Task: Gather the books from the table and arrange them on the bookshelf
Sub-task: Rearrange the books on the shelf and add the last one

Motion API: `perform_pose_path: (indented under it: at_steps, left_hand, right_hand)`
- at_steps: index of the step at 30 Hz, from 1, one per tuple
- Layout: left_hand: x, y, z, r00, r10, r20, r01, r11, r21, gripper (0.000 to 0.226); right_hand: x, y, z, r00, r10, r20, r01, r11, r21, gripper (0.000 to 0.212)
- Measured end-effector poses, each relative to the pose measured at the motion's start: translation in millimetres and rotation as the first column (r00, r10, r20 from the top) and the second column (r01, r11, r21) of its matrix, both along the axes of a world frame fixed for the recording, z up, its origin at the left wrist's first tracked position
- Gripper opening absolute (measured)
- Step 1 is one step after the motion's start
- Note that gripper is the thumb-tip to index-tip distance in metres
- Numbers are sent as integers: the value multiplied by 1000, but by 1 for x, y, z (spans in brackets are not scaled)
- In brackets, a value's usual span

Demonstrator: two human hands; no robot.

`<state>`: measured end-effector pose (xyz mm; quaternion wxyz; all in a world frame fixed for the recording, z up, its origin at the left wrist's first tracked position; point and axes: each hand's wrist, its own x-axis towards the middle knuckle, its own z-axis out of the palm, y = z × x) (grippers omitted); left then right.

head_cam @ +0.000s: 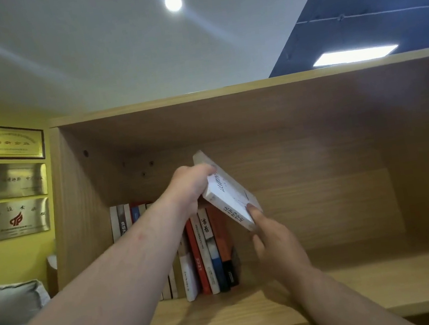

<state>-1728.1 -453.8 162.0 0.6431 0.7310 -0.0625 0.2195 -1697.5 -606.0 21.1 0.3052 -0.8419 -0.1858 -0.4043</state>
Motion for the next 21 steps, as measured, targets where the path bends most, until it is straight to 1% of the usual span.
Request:
perform_pose_path:
  at_steps: [2,3,4,5,6,7,8,9,10,11,13,15,17,19,21]
  left_hand:
    - [2,0,-3,997,-65,-37,66,997,32,30]
    - [2,3,-5,993,-116,-25,116,993,2,30]
    - [1,7,-8,988,-153,13,153,987,-45,30]
    - [2,15,-14,987,-132,93,140,987,-77,27]
    - [5,26,-22,980,-25,196,34,999,-42,21]
    - [7,38,-34,944,131,303,-154,987,55,16]
    - [12,51,-49,884,265,386,-345,926,153,15]
    - [15,61,-67,828,357,433,-483,847,224,19]
    - [19,68,-85,807,417,417,-549,790,272,25]
    - [21,74,-103,812,453,368,-566,764,309,34]
    - [24,80,-131,847,452,281,-530,759,377,50]
    - [26,85,-145,865,415,283,-501,759,416,56]
    - [28,88,-147,878,380,292,-475,775,417,59]
    - [29,88,-148,892,350,284,-448,760,470,63]
    - [30,88,-150,906,327,269,-422,739,525,69]
  right_hand:
    - [1,-1,-3,1000,28,-9,-28,999,19,54]
    - [-1,-2,-3,999,51,-17,-49,997,61,49]
    - [-2,-2,-3,996,78,-40,-73,991,110,44]
    - [-3,-2,-3,991,114,-69,-102,982,156,41]
    - [-5,-1,-3,983,155,-95,-134,972,193,39]
    - [-7,0,-4,973,196,-123,-165,961,220,38]
    - [-8,2,-4,961,233,-150,-192,950,244,37]
    - [-10,5,-4,947,267,-177,-213,938,273,35]
    - [-10,8,-4,929,308,-206,-238,921,308,29]
    - [-10,12,-4,906,349,-240,-258,904,341,23]
    - [-12,21,-4,852,419,-315,-293,879,377,19]
    - [-9,28,-5,829,427,-362,-303,886,350,23]
    - [-5,32,-4,812,441,-382,-304,879,368,27]
    - [0,32,-1,792,450,-414,-290,873,393,32]
    - [6,30,-1,788,436,-435,-296,888,353,48]
